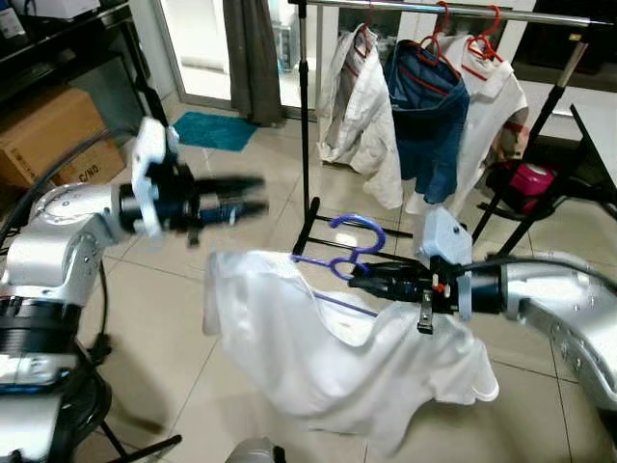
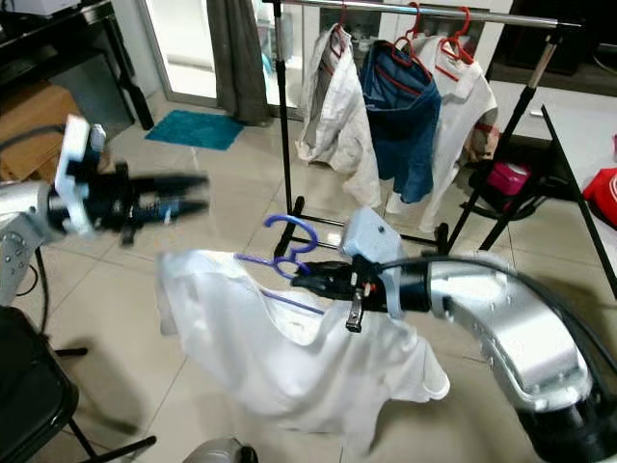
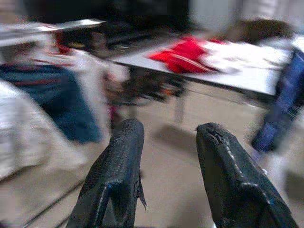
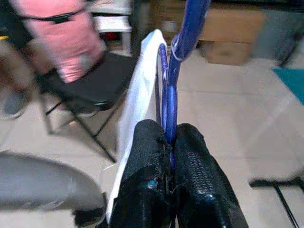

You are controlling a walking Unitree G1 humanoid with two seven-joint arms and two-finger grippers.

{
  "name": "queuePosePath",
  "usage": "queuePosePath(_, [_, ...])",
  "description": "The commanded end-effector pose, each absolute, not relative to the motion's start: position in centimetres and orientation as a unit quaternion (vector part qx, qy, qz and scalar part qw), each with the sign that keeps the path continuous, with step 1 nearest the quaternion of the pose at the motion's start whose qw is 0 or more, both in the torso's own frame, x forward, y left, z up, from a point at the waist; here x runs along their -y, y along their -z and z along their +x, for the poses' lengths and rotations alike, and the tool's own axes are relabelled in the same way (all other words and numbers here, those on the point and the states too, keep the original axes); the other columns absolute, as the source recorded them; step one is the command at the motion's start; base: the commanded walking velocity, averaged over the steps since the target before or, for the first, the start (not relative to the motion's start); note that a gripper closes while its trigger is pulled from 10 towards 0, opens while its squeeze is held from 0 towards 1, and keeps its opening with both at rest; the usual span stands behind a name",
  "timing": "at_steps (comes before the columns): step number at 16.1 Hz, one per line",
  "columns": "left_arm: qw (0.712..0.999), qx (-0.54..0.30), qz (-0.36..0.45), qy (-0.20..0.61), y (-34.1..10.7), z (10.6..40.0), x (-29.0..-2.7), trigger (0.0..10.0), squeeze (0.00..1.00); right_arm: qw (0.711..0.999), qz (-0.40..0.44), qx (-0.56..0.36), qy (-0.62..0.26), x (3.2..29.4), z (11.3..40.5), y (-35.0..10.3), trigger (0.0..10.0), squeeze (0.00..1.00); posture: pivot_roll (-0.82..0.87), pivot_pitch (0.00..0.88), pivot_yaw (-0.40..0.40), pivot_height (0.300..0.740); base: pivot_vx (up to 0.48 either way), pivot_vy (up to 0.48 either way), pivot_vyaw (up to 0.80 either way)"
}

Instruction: Hang hanger

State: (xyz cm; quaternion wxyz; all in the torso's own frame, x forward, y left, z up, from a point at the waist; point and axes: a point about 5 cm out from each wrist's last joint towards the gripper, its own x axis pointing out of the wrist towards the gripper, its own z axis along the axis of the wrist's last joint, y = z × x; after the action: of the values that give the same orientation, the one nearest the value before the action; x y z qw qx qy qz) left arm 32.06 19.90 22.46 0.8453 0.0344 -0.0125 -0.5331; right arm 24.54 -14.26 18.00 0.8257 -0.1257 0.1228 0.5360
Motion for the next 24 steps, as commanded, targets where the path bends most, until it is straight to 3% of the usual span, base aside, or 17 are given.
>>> queuePosePath(1, [0.873, 0.007, 0.027, 0.486, -22.6, 32.6, -20.1, 10.0, 0.0, 0.848, -0.122, -0.1, -0.505, 14.6, 24.8, -18.1, 0.0, 0.0, 0.05, 0.0, 0.054, 0.74, 0.0, 0.0, 0.0])
queuePosePath(2, [0.882, -0.002, 0.012, 0.471, -22.1, 32.2, -19.5, 10.0, 0.0, 0.879, -0.095, -0.091, -0.458, 14.7, 25.0, -17.3, 0.0, 0.0, 0.05, 0.0, 0.064, 0.74, 0.0, 0.0, 0.0])
queuePosePath(5, [0.911, -0.021, 0.052, 0.408, -19.5, 31.5, -18.5, 10.0, 0.0, 0.929, -0.061, -0.097, -0.353, 14.9, 25.1, -15.2, 0.0, 0.0, 0.06, 0.0, 0.048, 0.74, 0.0, 0.0, 0.0])
queuePosePath(6, [0.938, -0.036, 0.067, 0.339, -17.6, 31.6, -18.2, 10.0, 0.0, 0.951, -0.039, -0.11, -0.287, 15.2, 25.2, -14.1, 0.0, 0.0, 0.06, 0.0, 0.028, 0.74, 0.0, 0.0, 0.0])
queuePosePath(8, [0.964, -0.038, 0.051, 0.257, -14.9, 30.4, -17.4, 10.0, 0.0, 0.977, -0.029, -0.118, -0.173, 15.9, 24.9, -12.4, 0.0, 0.0, 0.05, 0.0, 0.041, 0.74, 0.0, 0.0, 0.0])
queuePosePath(9, [0.975, -0.04, 0.002, 0.219, -14.0, 29.7, -16.8, 10.0, 0.0, 0.985, -0.009, -0.125, -0.115, 16.2, 24.6, -11.7, 0.0, 0.0, 0.05, 0.0, 0.052, 0.74, 0.0, 0.0, 0.0])
queuePosePath(10, [0.978, -0.032, 0.007, 0.207, -13.9, 29.3, -16.4, 10.0, 0.0, 0.988, 0.0, -0.14, -0.058, 16.8, 24.4, -11.2, 4.7, 0.0, 0.04, 0.0, 0.054, 0.74, 0.0, 0.0, 0.0])
queuePosePath(11, [0.977, -0.027, 0.011, 0.209, -13.9, 29.0, -16.1, 10.0, 0.0, 0.988, 0.024, -0.153, -0.03, 17.1, 24.2, -11.0, 10.0, 0.0, 0.05, 0.0, 0.05, 0.74, 0.24, 0.0, 0.0])
queuePosePath(12, [0.979, -0.025, 0.014, 0.202, -14.1, 28.7, -16.0, 10.0, 0.0, 0.985, 0.054, -0.16, -0.027, 16.9, 24.0, -11.0, 10.0, 0.0, 0.05, 0.0, 0.047, 0.74, 0.292, 0.0, 0.0])
queuePosePath(14, [0.979, -0.034, 0.039, 0.197, -13.7, 28.0, -16.2, 10.0, 0.0, 0.988, 0.039, -0.15, -0.01, 16.7, 23.8, -11.3, 10.0, 0.0, 0.05, 0.0, 0.046, 0.74, 0.341, 0.0, 0.0])
queuePosePath(20, [0.981, -0.022, 0.02, 0.193, -14.8, 27.2, -14.5, 10.0, 0.0, 0.991, 0.096, -0.094, -0.014, 15.9, 24.3, -13.1, 10.0, 0.0, 0.06, 0.0, 0.036, 0.74, 0.366, 0.0, 0.0])
queuePosePath(24, [0.983, -0.03, 0.023, 0.18, -14.5, 27.4, -14.6, 10.0, 0.0, 0.993, 0.076, -0.084, -0.031, 15.2, 24.7, -13.7, 10.0, 0.0, 0.05, 0.0, 0.033, 0.74, 0.391, 0.0, 0.0])
